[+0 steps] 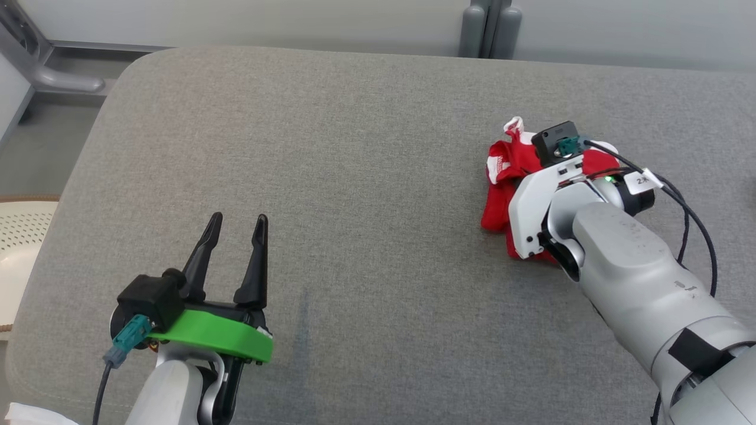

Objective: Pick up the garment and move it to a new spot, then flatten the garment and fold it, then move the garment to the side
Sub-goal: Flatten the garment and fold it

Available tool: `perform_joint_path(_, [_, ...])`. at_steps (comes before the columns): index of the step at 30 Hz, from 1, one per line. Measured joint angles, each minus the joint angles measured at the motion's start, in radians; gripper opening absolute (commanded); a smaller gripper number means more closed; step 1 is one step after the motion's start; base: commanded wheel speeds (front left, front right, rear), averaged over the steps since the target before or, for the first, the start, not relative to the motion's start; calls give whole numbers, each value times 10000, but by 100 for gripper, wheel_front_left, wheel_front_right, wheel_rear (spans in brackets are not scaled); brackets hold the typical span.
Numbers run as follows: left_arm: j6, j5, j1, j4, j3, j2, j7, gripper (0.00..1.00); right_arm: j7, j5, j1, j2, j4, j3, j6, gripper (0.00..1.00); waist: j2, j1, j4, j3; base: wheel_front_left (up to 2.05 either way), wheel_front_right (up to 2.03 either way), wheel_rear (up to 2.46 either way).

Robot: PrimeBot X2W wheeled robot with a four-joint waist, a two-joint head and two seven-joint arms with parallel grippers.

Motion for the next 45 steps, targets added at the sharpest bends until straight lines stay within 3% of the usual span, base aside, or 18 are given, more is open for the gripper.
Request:
perform_joint_path(1, [0,0,-6,0,-10,-4,0,100,71,-46,29,92,19,6,0,22,0,0,17,16,0,0,0])
perform_joint_path(2, [0,0,-20,4,-15,-6,0,100,107,-58,52,178,13,-2,0,100,0,0,32,33,0,0,0])
perform_joint_path(7, [0,-2,-48,4,23,-29,0,100,481,587,495,516,-1055,-94,0,100,0,0,33,68,0,0,0])
perform_joint_path(10, [0,-2,-45,4,111,-33,0,100,863,1701,904,548,-2773,-215,0,100,0,0,-33,37,0,0,0])
perform_joint_path(14, [0,4,-23,-21,232,-31,0,100,922,2410,1362,-372,-5122,-650,0,100,0,0,-195,-31,0,0,0])
perform_joint_path(19, [-2,19,-3,-40,245,-33,0,100,717,1939,2297,-1476,-6182,-2355,-6,100,0,0,-423,-139,0,0,0])
perform_joint_path(25, [-2,31,-16,-29,142,-17,2,100,911,75,3286,-1845,-5517,-4462,-10,100,0,0,-595,-162,0,0,0])
perform_joint_path(26, [-2,31,-22,-25,134,-10,0,100,968,-278,3419,-1783,-5400,-4681,-10,66,0,0,-611,-146,0,0,0])
perform_joint_path(27, [-2,31,-27,-19,138,0,0,100,997,-495,3516,-1701,-5323,-4865,-10,0,0,0,-623,-133,0,0,0])
perform_joint_path(31, [-2,31,-49,-10,140,40,0,100,1490,-940,3925,-1087,-5250,-5010,-10,0,0,0,-679,-97,0,0,0])
perform_joint_path(37, [-2,31,-54,-6,238,98,0,100,2316,-805,4411,-525,-6084,-3898,-10,0,0,0,-807,-120,0,0,0])
perform_joint_path(41, [-2,40,-34,-12,359,119,0,100,3143,-238,4972,-431,-7010,-2769,-10,0,0,0,-919,-216,0,0,0])
perform_joint_path(45, [-2,81,4,-44,462,115,0,100,4065,1235,5757,-274,-8345,-1831,-10,0,0,0,-1059,-294,0,0,0])
